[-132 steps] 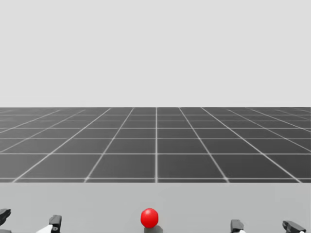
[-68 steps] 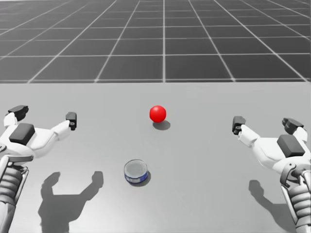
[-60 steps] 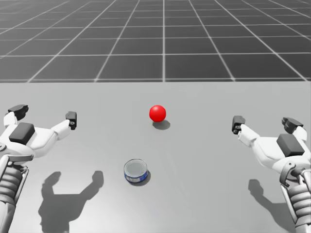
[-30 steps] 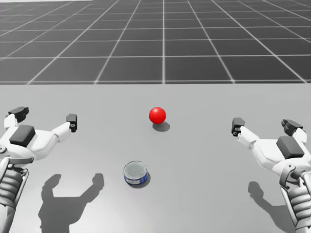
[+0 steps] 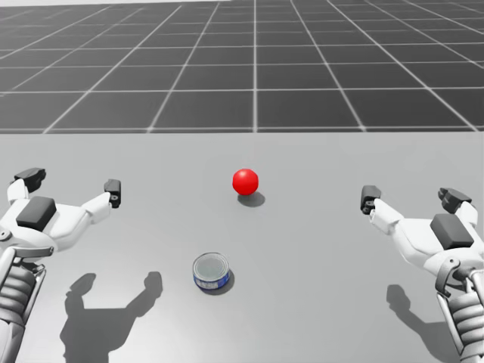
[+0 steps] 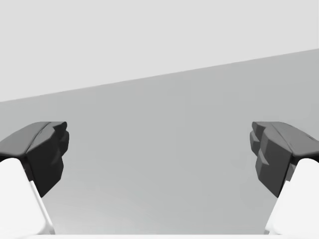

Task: Watch the red light. When it turns green, pick up the object.

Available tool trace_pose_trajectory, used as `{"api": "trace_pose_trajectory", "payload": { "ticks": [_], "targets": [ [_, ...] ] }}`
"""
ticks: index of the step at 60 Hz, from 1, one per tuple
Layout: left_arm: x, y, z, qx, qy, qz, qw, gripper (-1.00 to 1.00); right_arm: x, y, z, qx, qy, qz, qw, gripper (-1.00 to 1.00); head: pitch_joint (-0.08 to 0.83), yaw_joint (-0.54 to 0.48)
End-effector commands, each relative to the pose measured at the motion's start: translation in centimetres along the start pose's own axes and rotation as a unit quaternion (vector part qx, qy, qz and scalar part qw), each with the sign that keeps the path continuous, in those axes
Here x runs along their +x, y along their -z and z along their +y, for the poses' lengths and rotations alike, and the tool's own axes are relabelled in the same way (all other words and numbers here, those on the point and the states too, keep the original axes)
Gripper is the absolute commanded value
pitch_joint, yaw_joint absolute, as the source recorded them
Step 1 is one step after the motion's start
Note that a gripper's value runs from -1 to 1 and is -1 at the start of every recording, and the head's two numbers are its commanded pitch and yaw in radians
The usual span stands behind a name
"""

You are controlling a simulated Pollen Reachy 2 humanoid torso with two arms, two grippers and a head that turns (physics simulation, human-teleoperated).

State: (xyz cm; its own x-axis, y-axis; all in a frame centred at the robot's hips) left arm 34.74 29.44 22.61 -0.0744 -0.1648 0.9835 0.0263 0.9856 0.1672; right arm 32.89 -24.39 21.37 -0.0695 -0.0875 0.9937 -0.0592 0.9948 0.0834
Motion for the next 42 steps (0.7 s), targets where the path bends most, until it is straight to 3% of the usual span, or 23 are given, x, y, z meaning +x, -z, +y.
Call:
{"api": "trace_pose_trajectory", "payload": {
  "ticks": [1,42],
  "targets": [
    [0.0,-0.01,-0.01,0.0,0.001,0.0,1.0,-1.0,-0.16,-0.03,0.26,0.001,0.006,0.001,1.0,-1.0,0.437,0.04],
    [-0.04,-0.01,-0.01,-0.002,0.002,0.0,1.0,-1.0,-0.17,-0.04,0.23,0.0,0.003,0.0,1.0,-1.0,0.435,0.04]
  ]
}}
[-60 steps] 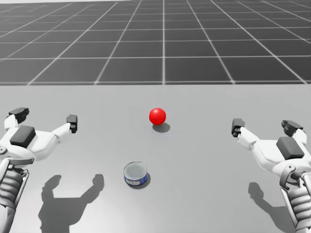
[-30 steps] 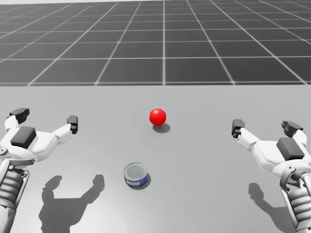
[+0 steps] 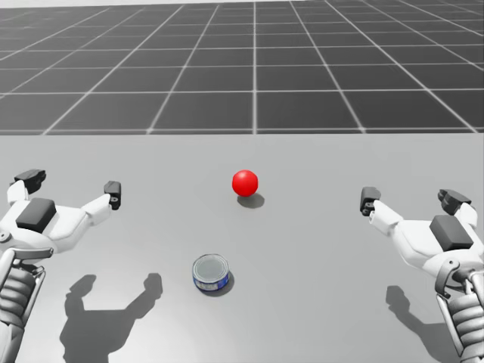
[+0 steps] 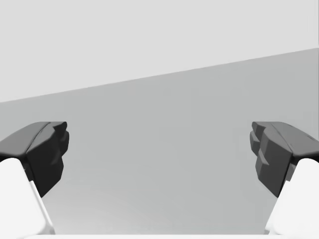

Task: Watch the red light. When it turns green, pick up the object.

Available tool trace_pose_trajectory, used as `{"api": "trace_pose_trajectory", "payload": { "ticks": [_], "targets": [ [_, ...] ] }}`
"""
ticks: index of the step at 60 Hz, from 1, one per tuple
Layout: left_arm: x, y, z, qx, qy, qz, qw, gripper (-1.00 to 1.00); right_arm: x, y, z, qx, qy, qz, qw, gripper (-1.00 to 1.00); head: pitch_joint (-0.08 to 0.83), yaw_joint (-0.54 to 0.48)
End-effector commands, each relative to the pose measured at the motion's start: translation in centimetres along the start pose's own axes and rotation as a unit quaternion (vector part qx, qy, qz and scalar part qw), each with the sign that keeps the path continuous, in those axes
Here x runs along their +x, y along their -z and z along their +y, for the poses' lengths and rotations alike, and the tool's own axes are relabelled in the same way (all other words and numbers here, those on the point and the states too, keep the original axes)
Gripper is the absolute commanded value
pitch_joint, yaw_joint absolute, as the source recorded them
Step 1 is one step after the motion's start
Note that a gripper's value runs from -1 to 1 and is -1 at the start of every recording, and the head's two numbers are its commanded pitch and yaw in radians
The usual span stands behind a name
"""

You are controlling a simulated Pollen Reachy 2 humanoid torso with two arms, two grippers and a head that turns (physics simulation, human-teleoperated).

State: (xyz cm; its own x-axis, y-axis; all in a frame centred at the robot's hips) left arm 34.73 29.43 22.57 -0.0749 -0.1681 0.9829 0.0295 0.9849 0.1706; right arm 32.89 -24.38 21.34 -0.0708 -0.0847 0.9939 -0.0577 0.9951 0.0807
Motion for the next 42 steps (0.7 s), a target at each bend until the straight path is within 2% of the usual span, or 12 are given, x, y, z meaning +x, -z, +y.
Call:
{"api": "trace_pose_trajectory", "payload": {
  "ticks": [1,42],
  "targets": [
    [-0.01,0.0,0.0,0.0,0.0,0.0,1.0,-1.0,-0.13,-0.04,0.22,0.0,0.004,0.0,1.0,-1.0,0.435,0.04],
    [0.0,0.03,0.03,-0.001,0.002,-0.001,1.0,-1.0,-0.21,-0.07,0.25,0.001,-0.005,0.0,1.0,-1.0,0.434,0.04]
  ]
}}
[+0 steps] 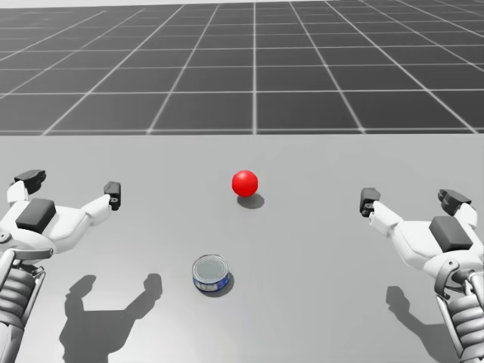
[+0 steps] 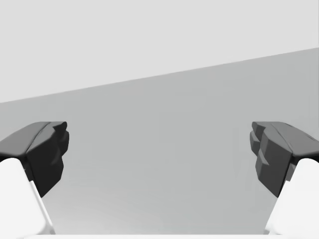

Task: Watch the red light. When it turns green, pick up the object.

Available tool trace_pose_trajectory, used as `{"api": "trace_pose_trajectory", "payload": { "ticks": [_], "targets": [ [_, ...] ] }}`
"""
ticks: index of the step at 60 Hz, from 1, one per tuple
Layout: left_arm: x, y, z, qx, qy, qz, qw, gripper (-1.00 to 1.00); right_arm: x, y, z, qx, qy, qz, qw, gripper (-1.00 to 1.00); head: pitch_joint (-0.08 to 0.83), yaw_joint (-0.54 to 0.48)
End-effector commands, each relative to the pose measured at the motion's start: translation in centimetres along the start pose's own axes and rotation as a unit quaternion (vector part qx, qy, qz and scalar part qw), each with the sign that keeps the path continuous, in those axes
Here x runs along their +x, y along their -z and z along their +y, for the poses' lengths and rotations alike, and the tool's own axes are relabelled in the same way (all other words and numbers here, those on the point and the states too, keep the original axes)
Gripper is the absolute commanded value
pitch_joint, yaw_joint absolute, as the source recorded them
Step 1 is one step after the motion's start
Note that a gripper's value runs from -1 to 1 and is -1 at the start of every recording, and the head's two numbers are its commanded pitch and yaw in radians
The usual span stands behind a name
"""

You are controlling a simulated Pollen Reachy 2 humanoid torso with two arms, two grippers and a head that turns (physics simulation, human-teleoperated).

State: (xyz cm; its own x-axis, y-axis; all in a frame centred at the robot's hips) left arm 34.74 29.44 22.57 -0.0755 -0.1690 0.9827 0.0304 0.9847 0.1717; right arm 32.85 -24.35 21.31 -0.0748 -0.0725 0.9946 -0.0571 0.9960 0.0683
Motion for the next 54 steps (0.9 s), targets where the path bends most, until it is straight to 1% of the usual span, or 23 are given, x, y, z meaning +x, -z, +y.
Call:
{"api": "trace_pose_trajectory", "payload": {
  "ticks": [1,22,27,34,40,48,54],
  "targets": [
    [0.01,0.02,0.03,-0.001,0.001,-0.001,1.0,-1.0,-0.17,-0.04,0.22,0.0,0.001,0.001,1.0,-1.0,0.434,0.04],
    [0.0,-0.05,-0.03,-0.001,0.004,-0.004,1.0,-1.0,-0.13,-0.05,0.24,0.001,0.002,0.0,1.0,-1.0,0.434,0.03],
    [-0.01,-0.05,-0.04,0.0,0.004,-0.005,1.0,-1.0,-0.13,-0.04,0.25,0.001,0.002,0.0,1.0,-1.0,0.447,0.03],
    [0.04,-0.07,-0.06,0.001,0.004,-0.006,1.0,-1.0,-0.12,-0.04,0.25,0.001,0.002,-0.001,1.0,-1.0,0.506,0.05],
    [0.02,-0.08,-0.12,0.0,0.005,-0.005,1.0,-1.0,-0.12,-0.05,0.3,0.002,0.002,-0.001,1.0,-1.0,0.565,0.08],
    [-0.06,-0.06,-0.18,0.0,0.006,-0.004,1.0,-1.0,-0.07,-0.07,0.25,0.002,0.003,-0.001,1.0,-1.0,0.618,0.11],
    [-0.05,-0.07,-0.2,-0.001,0.006,-0.004,1.0,-1.0,-0.02,-0.08,0.25,0.002,0.003,-0.001,1.0,-1.0,0.647,0.12]
  ]
}}
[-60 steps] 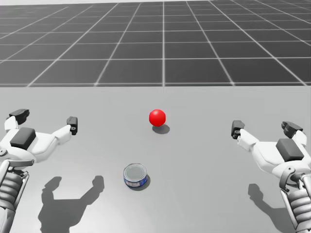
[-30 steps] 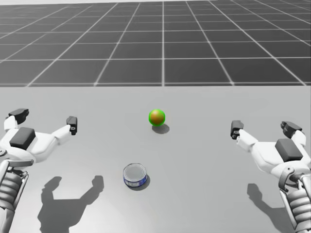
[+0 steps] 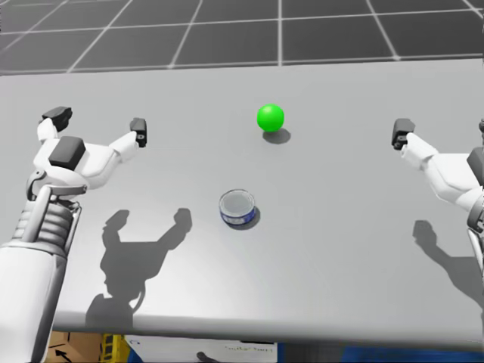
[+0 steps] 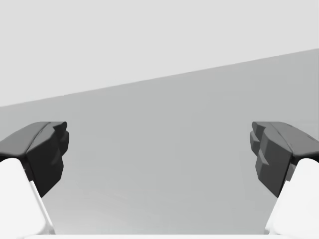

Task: Watch the red light. When it turns green, pick up the object.

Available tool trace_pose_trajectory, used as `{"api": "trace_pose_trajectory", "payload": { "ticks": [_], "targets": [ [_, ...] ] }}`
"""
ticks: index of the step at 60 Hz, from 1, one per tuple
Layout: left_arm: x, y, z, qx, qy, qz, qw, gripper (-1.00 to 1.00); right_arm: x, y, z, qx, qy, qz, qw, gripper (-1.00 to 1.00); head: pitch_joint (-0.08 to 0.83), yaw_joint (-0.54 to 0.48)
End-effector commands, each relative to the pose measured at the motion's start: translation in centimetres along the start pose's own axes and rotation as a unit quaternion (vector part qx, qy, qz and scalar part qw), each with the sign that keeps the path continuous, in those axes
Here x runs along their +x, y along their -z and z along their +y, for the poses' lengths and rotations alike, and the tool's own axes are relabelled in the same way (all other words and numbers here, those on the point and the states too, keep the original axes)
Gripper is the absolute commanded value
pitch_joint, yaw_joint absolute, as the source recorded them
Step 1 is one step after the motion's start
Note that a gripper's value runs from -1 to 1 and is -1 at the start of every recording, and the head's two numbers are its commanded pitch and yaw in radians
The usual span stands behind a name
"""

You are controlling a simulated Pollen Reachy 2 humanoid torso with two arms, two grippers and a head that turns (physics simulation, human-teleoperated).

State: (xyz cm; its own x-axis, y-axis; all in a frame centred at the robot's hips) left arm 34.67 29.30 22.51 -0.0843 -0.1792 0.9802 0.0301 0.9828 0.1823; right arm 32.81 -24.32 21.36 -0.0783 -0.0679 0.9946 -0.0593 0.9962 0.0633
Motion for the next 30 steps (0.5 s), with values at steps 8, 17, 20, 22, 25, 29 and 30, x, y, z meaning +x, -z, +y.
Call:
{"api": "trace_pose_trajectory", "payload": {
  "ticks": [8,17,20,22,25,29,30],
  "targets": [
    [0.4,-0.3,-0.2,-0.005,-0.004,-0.002,1.0,-1.0,0.0,-0.1,0.2,0.001,0.007,0.0,1.0,-1.0,0.659,0.12],
    [1.4,-1.1,-1.0,-0.041,-0.024,0.027,0.999,-1.0,-0.1,0.0,0.3,0.001,0.007,0.001,1.0,-1.0,0.661,0.12],
    [1.7,-1.5,-1.4,-0.062,-0.031,0.045,0.997,-1.0,-0.2,0.0,0.3,0.001,0.007,0.002,1.0,-1.0,0.658,0.12],
    [2.0,-2.1,-2.1,-0.085,-0.021,0.066,0.994,-1.0,-0.3,0.0,0.3,0.0,0.006,0.003,1.0,-1.0,0.655,0.12],
    [2.1,-2.6,-2.7,-0.083,0.0,0.071,0.994,-1.0,-0.4,0.1,0.3,-0.001,0.006,0.005,1.0,-1.0,0.656,0.12],
    [2.4,-3.7,-3.6,-0.117,0.001,0.1,0.988,-1.0,-0.5,0.1,0.3,-0.001,0.005,0.006,1.0,-1.0,0.657,0.12],
    [2.5,-4.1,-3.9,-0.129,-0.002,0.11,0.985,-1.0,-0.5,0.1,0.3,-0.001,0.005,0.006,1.0,-1.0,0.657,0.12]
  ]
}}
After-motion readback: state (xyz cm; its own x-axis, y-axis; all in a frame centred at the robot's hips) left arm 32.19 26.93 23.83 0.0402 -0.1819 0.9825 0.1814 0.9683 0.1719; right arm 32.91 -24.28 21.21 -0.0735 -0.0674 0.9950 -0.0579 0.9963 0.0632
